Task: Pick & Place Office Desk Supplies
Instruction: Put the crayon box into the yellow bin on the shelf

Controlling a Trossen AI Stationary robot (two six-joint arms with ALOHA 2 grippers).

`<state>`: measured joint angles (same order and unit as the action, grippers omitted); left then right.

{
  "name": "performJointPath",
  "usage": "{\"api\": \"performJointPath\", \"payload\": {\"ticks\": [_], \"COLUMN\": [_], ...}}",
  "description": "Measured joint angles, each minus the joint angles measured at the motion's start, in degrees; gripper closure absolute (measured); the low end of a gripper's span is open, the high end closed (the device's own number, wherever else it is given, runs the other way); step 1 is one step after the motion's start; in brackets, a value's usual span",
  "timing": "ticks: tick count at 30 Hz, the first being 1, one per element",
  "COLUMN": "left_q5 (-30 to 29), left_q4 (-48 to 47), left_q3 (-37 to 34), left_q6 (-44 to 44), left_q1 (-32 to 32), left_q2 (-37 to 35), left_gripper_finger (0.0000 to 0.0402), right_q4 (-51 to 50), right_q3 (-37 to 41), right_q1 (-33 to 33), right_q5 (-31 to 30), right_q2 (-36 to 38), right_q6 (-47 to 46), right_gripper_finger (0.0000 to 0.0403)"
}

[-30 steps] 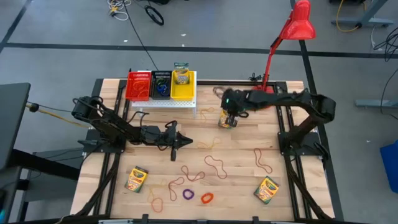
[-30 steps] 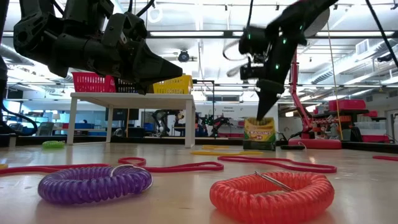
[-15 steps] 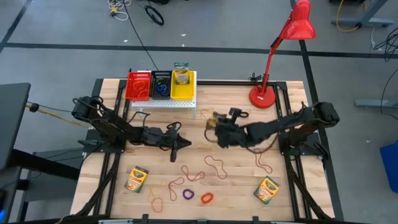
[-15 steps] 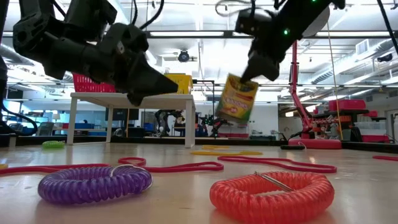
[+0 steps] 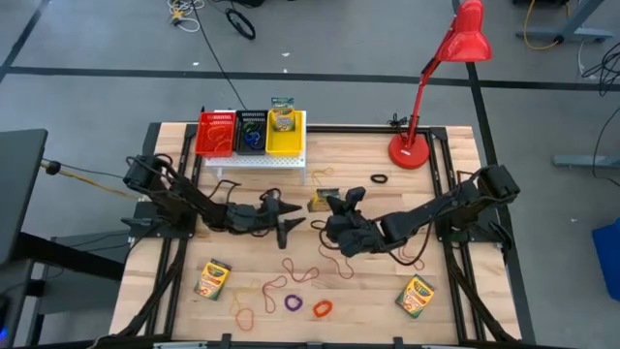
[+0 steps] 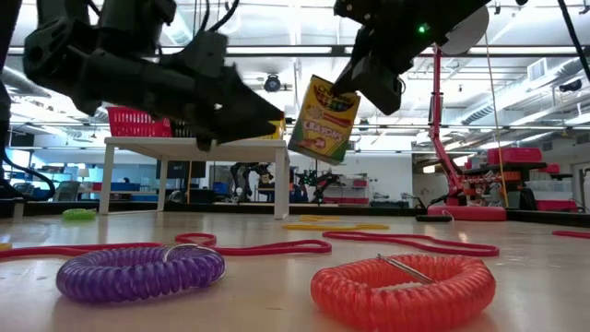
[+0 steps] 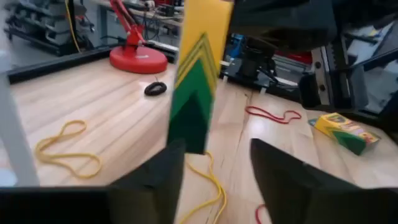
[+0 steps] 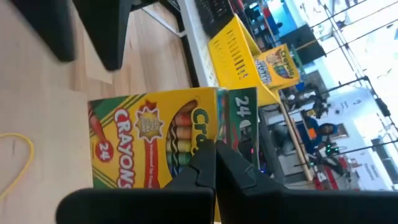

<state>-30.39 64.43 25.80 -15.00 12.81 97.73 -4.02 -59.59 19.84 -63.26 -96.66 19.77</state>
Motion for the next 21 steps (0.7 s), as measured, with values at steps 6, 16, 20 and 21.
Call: {"api": "performJointPath", "payload": {"ticks": [6,16,20,21], "left_q5": [-1.7,-5.7,-3.3,-3.3], "left_q4": [-2.4,-7.4,-7.5,-7.4], "left_q3": [5.3,8.0,8.0,8.0], "left_q6": [2.5,4.5,4.5,4.6], "left_q1": [-0.2,-0.5,-0.4,-0.3], "left_q2": [2.8,3.6,3.6,3.6], "left_gripper_finger": [0.0106,0.0100,0.0134,0.0146], "right_q4": [1.2,3.9,5.5,5.9], "right_q3": [0.0,0.0,0.0,0.0], "right_q1": [0.7,2.8,3.3,3.3], "right_q5": [-0.2,-0.4,-0.4,-0.4], "right_q2": [0.0,0.0,0.0,0.0], "right_q6": [1.3,2.9,3.6,3.7], "right_gripper_finger": [0.0403,0.0403,0.0403,0.0403]}}
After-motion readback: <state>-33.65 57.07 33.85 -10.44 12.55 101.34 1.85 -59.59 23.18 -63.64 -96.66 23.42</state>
